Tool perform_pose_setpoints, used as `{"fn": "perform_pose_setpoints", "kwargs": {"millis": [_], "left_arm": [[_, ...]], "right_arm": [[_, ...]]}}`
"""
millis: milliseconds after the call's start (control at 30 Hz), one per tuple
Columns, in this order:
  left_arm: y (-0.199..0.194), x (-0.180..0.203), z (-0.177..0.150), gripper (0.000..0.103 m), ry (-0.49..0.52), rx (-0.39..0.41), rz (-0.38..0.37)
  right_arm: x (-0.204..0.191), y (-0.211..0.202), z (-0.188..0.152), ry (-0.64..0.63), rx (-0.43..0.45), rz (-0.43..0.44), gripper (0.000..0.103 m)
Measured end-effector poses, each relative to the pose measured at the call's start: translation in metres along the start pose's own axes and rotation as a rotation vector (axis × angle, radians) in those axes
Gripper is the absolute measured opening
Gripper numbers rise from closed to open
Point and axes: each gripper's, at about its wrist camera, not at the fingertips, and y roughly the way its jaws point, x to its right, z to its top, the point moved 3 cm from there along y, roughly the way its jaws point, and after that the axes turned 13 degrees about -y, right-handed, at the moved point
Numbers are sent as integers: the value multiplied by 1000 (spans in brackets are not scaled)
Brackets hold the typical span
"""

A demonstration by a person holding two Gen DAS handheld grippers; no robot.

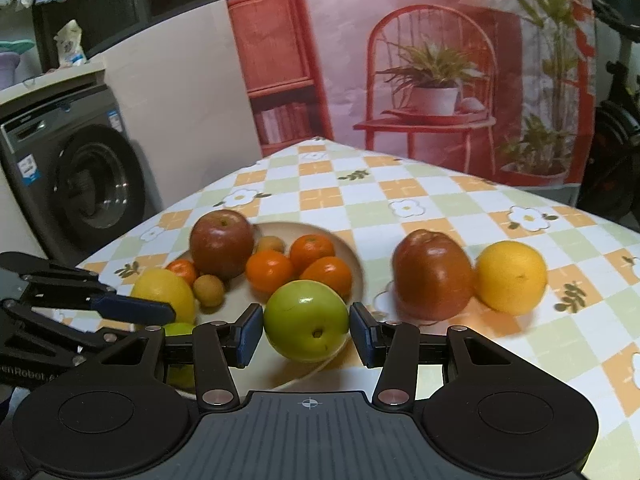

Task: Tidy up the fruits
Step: 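Carry both green apples over the plate and lower them, then open both grippers to release the green apples on the plate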

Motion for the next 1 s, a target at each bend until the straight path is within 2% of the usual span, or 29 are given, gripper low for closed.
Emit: {"fn": "perform_pose_setpoints", "kwargs": {"millis": [200, 267, 567, 767, 1000], "left_arm": [[-2, 0, -1, 38, -12, 3, 4], [-2, -1, -1, 35, -16, 3, 14], [-2, -2, -2, 35, -33, 1, 9], [-2, -2, -1, 35, -39, 0, 13], [-3, -1, 4, 35, -61, 10, 25]], "right_arm": [[-9, 6, -3, -24, -25, 37, 44], [-10, 6, -5, -30, -26, 42, 44], [-19, 8, -10, -63, -33, 77, 44], [-13, 1, -10, -44, -10, 65, 44], [9, -16, -10, 0, 35, 6, 44]]}}
